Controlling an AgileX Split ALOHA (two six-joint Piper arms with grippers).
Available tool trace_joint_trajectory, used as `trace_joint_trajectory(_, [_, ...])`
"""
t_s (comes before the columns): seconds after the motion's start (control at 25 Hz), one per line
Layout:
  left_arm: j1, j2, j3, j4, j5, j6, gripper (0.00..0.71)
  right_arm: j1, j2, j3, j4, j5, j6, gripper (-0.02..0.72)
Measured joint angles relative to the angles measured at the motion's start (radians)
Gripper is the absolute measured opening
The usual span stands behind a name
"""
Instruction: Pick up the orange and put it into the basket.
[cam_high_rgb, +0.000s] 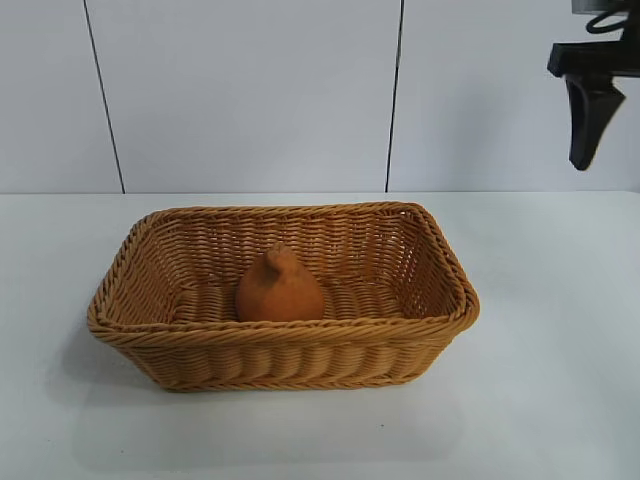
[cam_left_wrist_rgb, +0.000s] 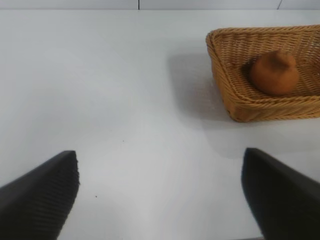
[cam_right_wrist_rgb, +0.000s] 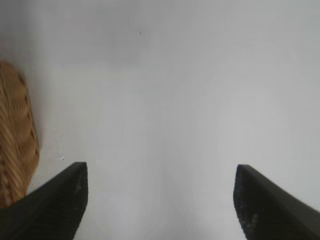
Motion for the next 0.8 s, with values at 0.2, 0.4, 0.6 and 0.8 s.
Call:
trace_joint_trajectory(0.2, [0.000,0.000,0.000,0.000,0.000,0.000,0.631,0.000,-0.201,0.214,0.000,-0.037,-0.006,0.547])
trace_joint_trajectory(0.4, [0.000,0.000,0.000,0.000,0.000,0.000,0.631,0.000,-0.427,0.414,0.000,-0.148,-0.024,0.547])
trace_joint_trajectory(0.6, [0.000,0.000,0.000,0.000,0.000,0.000,0.631,0.000,-0.675,0.560,0.000,-0.212,-0.049,0.547])
trace_joint_trajectory(0.8, [0.000,0.000,0.000,0.000,0.000,0.000,0.631,0.000,-0.922,0.587,0.006,-0.204,-0.052,0.547])
